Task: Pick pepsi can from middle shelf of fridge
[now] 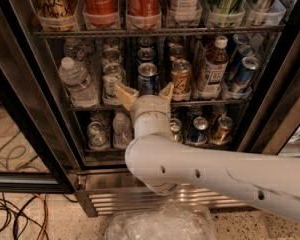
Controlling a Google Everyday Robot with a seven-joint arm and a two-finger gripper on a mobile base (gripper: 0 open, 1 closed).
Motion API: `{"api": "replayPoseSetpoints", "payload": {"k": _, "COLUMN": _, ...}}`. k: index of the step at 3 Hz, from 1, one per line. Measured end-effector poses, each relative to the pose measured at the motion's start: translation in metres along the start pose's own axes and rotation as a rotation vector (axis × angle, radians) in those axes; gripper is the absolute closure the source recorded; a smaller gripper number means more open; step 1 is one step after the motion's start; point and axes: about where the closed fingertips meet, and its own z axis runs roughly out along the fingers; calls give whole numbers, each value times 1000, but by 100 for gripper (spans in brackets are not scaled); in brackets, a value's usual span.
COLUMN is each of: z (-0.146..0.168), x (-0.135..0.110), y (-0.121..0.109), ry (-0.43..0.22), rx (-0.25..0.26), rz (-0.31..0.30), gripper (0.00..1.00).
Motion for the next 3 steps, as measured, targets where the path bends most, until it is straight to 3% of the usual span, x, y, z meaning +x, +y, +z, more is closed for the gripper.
{"api": "replayPoseSetpoints", "payload": {"k": 2, "z": 11, "x": 0, "y": -15, "ry": 0, "rx": 70, "rz": -11, "gripper": 37}}
{"api": "replayPoseSetpoints", "payload": {"k": 3, "z": 11, "x": 1, "y": -15, "ry": -1, "rx": 73, "rz": -11, "gripper": 38}}
